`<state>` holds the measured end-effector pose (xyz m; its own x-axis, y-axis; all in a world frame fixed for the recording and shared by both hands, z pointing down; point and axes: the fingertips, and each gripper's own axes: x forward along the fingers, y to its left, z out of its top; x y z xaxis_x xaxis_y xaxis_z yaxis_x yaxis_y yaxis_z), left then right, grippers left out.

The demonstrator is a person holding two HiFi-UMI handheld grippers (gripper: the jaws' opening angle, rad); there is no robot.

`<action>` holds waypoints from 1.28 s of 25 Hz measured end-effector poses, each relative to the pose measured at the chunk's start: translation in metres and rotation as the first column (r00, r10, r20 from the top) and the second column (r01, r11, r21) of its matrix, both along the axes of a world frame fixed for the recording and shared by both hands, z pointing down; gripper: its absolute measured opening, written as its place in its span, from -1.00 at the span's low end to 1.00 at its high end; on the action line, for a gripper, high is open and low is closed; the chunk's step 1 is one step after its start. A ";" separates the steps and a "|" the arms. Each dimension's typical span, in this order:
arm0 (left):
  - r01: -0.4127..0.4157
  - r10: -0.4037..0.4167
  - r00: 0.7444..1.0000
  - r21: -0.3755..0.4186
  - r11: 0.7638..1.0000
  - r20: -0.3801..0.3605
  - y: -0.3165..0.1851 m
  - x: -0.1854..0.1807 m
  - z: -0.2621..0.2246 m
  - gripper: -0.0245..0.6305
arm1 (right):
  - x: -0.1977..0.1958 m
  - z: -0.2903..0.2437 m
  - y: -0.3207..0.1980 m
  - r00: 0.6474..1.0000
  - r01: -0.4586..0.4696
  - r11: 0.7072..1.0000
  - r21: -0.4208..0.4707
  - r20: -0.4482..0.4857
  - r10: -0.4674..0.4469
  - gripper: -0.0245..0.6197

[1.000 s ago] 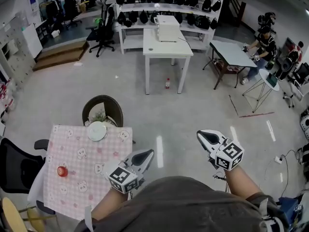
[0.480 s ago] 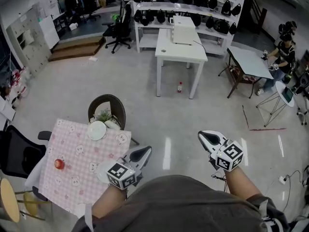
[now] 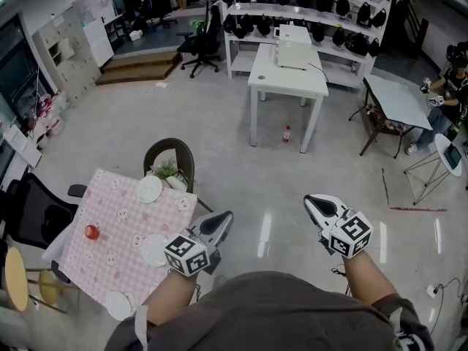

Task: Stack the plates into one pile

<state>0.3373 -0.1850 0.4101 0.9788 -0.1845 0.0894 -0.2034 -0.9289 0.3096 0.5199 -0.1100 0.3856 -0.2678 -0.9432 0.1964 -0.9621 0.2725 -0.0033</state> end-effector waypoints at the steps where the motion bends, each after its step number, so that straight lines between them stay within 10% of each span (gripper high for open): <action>1: 0.001 -0.001 1.000 0.005 1.000 0.002 -0.003 -0.003 -0.001 -0.91 | -0.004 0.000 -0.003 1.000 0.004 1.000 0.002 -0.001 -0.004 -0.94; 8: 0.004 -0.004 1.000 0.017 1.000 0.012 -0.033 -0.028 -0.007 -0.90 | -0.034 -0.002 -0.034 1.000 0.028 1.000 -0.008 0.002 -0.028 -0.94; 11: 0.026 -0.025 0.998 -0.018 1.000 0.052 -0.055 -0.046 0.003 -0.39 | -0.051 0.000 -0.055 0.999 0.052 0.998 -0.019 0.003 -0.052 -0.94; 17: 0.198 -0.192 0.975 -0.053 0.979 0.112 -0.124 -0.124 0.025 -0.31 | -0.102 0.007 -0.110 0.990 0.141 0.989 -0.042 -0.016 -0.142 -0.94; 32: 0.578 -0.482 0.809 -0.311 0.754 0.336 -0.312 -0.308 0.179 -0.26 | -0.211 0.070 -0.252 0.952 0.298 0.942 -0.152 -0.030 -0.306 -0.94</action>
<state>0.0293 -0.4969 0.5892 0.6760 -0.5708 0.4660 -0.7339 -0.4645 0.4957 0.3086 -0.3615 0.4553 -0.5214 -0.7801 0.3457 -0.8345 0.5508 -0.0158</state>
